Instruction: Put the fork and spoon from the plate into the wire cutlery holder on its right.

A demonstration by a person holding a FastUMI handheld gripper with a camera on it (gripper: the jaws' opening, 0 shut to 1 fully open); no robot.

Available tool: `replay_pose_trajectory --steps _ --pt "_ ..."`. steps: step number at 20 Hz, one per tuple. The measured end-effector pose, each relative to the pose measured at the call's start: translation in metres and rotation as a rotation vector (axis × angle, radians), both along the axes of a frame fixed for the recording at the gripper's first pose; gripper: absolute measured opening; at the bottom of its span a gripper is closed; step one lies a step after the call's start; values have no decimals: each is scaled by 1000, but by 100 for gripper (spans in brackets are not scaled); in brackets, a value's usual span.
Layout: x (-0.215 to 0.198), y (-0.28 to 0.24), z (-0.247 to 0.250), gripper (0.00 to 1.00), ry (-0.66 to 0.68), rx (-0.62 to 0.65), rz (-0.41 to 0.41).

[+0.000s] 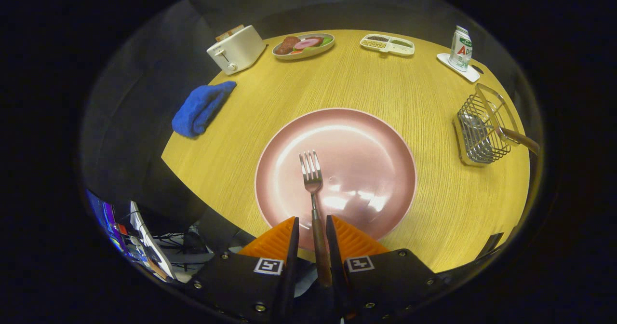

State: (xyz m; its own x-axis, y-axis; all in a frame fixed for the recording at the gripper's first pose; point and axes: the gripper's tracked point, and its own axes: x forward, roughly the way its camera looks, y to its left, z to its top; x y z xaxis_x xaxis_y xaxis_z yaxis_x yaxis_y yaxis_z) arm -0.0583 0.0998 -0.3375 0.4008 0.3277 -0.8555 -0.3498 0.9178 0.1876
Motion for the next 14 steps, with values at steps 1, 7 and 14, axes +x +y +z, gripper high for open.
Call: replay_pose_trajectory --steps 1,7,14 --pt "-2 2 -3 33 9 -3 6" --pt "-6 3 -19 11 69 -4 21" --pt "-4 1 -7 3 40 32 22"
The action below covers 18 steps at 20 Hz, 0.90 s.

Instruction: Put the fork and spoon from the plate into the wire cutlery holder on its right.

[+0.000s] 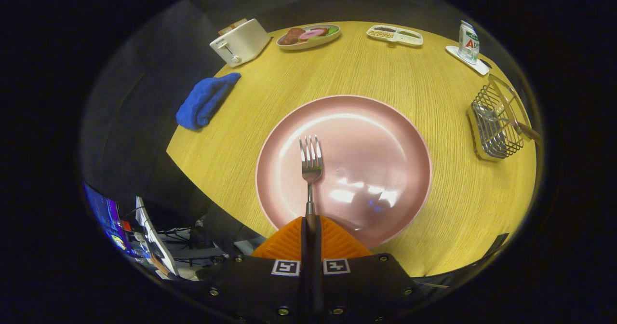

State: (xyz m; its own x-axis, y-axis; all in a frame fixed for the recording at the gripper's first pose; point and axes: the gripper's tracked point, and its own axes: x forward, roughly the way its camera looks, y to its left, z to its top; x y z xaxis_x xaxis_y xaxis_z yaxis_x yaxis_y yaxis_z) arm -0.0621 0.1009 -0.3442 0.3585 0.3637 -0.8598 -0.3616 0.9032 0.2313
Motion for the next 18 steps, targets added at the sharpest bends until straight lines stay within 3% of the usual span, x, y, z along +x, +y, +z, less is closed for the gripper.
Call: replay_pose_trajectory --steps 8,18 --pt "33 -26 49 4 -50 101 -133" --pt "99 -133 137 3 -211 165 -378"
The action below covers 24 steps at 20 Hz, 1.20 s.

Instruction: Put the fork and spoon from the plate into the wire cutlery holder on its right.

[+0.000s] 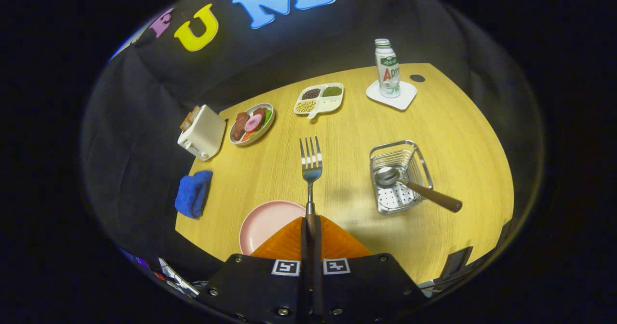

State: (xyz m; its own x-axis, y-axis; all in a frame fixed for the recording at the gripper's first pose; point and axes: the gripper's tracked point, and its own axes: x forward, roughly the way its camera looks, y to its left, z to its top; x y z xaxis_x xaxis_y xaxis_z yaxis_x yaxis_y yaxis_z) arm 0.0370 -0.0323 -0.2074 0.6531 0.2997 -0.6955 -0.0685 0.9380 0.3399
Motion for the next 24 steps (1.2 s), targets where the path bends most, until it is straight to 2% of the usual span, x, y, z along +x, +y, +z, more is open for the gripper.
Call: replay_pose_trajectory --steps 4,8,18,24 --pt "8 -36 9 3 -13 16 -83" --pt "7 -57 4 3 12 15 -128" --pt "-13 -71 -32 3 188 2 -162" --pt "-16 -71 -38 3 227 1 -162"
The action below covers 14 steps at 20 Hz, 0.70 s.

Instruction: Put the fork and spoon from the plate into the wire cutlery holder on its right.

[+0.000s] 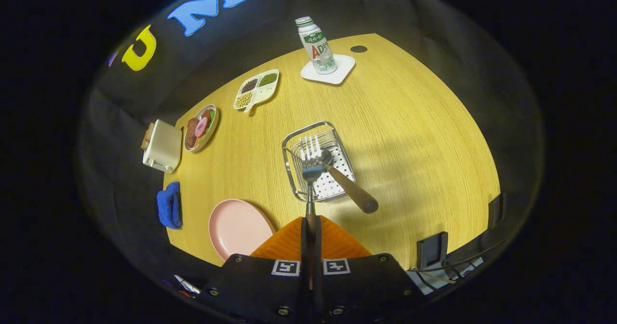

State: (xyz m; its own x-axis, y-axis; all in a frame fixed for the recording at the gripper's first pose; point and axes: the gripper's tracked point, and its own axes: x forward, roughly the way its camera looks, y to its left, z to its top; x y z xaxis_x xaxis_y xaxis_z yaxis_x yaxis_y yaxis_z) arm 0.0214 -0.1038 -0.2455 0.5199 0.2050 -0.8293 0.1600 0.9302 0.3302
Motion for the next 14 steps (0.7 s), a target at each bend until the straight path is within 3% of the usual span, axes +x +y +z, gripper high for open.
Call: replay_pose_trajectory --steps 6,11,14 --pt "5 1 8 13 -30 22 -12" --pt "7 1 16 14 -60 14 -8" --pt "9 2 26 29 -92 7 -6"
